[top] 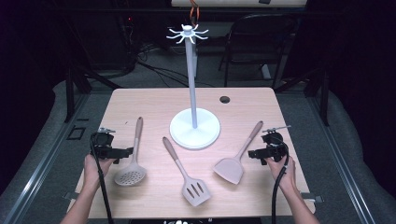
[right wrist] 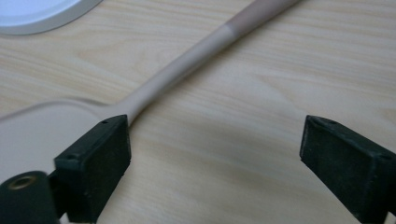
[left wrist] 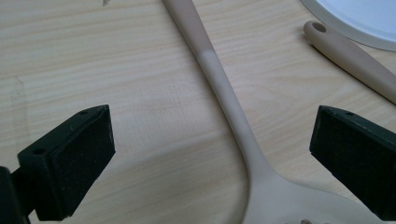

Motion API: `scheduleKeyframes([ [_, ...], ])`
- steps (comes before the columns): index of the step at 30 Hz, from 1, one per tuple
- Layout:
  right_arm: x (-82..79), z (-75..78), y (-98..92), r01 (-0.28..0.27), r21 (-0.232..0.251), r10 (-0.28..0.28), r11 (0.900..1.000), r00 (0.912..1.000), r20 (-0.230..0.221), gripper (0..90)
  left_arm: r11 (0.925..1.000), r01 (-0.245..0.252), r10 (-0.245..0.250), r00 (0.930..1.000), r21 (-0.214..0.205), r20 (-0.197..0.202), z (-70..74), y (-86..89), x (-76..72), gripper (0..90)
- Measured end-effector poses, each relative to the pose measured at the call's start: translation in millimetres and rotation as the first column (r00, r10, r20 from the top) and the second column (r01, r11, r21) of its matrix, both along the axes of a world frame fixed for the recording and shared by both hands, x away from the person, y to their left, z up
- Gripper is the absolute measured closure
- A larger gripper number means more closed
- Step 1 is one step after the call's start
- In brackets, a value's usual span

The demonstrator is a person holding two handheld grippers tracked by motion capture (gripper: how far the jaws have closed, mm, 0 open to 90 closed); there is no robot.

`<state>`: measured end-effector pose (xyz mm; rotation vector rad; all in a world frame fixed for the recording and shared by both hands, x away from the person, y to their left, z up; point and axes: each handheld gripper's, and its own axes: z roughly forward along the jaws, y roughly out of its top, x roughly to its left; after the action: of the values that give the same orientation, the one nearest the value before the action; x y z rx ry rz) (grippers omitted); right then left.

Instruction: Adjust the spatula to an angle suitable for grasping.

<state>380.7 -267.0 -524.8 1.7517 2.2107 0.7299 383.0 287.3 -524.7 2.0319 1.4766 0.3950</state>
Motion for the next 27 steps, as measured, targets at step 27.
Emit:
scheduleKeyframes([
  [27, 37.4, -27.1, 47.5, -0.024, -0.100, 0.015, 0.9947, 0.9958, -0.090, 31.9, 0.9992, -0.025, 0.024, 0.9993, 0.032, 0.027, 2.6, -0.1, 2.0, 0.0],
])
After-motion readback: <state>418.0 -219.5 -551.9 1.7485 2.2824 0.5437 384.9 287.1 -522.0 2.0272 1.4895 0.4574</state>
